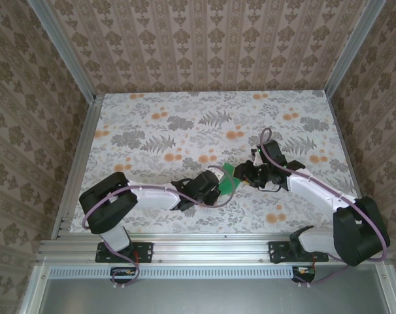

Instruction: Fold a paper plane with a square sheet of paper (pick it up from the middle)

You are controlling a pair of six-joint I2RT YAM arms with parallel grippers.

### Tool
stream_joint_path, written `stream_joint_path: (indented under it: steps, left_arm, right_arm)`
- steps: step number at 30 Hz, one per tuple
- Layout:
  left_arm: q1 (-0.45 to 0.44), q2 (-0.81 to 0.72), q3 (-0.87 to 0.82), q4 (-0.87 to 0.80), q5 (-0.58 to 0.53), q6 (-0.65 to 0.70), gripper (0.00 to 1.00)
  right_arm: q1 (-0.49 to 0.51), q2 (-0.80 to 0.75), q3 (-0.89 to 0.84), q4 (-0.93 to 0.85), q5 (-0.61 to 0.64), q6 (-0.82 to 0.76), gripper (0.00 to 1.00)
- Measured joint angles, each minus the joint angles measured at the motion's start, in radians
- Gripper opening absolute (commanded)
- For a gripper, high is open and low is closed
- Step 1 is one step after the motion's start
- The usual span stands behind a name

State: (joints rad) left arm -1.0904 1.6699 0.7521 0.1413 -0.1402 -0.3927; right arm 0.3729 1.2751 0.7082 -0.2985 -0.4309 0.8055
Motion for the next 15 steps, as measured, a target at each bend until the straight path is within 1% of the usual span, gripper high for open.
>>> stream_joint_path:
  steps: [2,6,11,15]
  left_arm:
    - [0.016,-0.003,-0.021,0.031,0.023,-0.032,0.00]
    - [0.047,-0.023,-0.074,0.092,0.059,-0.091,0.00]
    - [0.065,-0.045,-0.098,0.124,0.078,-0.148,0.00]
    - [0.088,-0.050,-0.115,0.151,0.098,-0.199,0.00]
  right_arm:
    - [0.000,0.000,0.000,0.000,-0.003,-0.006,0.37]
    - [0.000,0.003,0.000,0.005,-0.021,-0.014,0.31]
    - [0.000,0.048,-0.001,0.034,-0.045,-0.016,0.14]
    - [0.005,0.117,-0.002,0.068,-0.058,-0.018,0.10]
